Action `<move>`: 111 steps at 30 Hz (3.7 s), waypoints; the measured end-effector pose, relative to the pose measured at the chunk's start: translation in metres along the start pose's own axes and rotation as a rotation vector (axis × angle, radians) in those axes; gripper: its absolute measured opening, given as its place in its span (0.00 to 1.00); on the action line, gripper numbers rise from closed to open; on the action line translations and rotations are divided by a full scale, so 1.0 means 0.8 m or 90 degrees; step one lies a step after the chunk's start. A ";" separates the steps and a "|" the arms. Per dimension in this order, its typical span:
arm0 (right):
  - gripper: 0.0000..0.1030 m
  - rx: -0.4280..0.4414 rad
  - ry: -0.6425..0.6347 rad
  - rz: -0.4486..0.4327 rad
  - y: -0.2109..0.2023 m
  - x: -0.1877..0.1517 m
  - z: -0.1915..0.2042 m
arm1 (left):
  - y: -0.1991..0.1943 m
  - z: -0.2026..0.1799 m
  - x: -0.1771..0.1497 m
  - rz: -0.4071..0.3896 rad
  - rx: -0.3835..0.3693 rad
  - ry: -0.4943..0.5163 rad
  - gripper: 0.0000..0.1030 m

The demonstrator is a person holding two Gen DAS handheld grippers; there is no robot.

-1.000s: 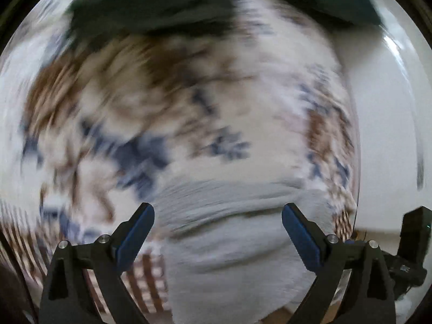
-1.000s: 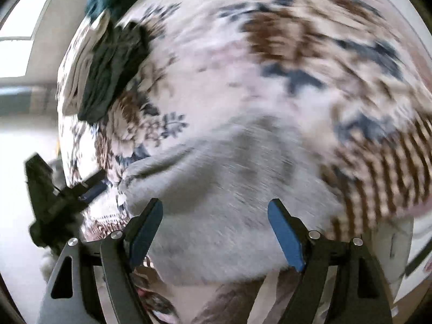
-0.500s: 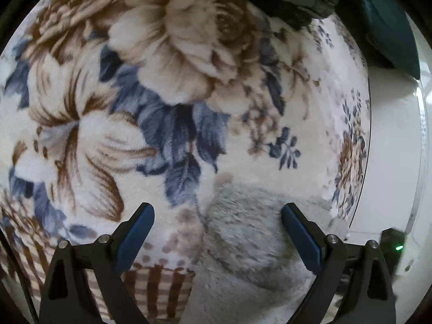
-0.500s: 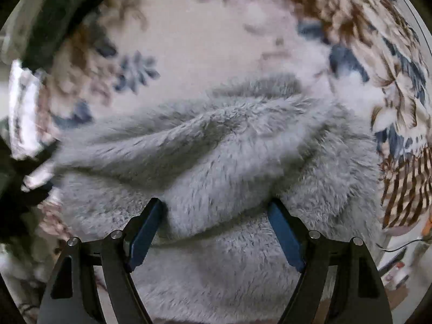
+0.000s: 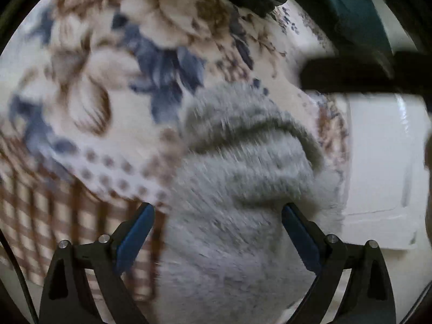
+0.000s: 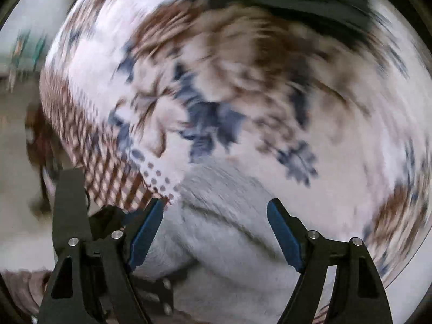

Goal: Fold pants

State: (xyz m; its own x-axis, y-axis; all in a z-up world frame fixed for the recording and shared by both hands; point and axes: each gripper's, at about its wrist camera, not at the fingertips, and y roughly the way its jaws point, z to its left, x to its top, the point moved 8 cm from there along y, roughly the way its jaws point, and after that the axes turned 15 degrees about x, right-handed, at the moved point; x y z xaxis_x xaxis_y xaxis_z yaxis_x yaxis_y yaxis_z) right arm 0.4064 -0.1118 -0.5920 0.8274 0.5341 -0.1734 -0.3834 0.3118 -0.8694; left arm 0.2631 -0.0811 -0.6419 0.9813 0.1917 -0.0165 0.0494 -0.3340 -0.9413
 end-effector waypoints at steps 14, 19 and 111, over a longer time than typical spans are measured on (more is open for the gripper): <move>0.31 -0.198 -0.213 0.293 0.146 -0.004 -0.005 | 0.017 0.017 -0.023 -0.081 -0.104 -0.106 0.53; 0.20 -0.107 0.054 0.148 0.100 0.029 -0.060 | 0.026 0.007 -0.023 -0.097 -0.089 -0.085 0.53; 0.15 0.418 0.798 -0.415 0.109 -0.504 -0.160 | 0.144 -0.266 0.040 0.181 0.160 0.597 0.16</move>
State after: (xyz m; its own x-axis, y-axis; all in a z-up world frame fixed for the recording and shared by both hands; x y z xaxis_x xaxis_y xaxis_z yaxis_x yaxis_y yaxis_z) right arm 0.0917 -0.4005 -0.6573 0.5895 -0.6942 -0.4131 0.3361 0.6758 -0.6560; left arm 0.3401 -0.3094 -0.6789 0.7061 -0.7034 -0.0813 -0.1429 -0.0291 -0.9893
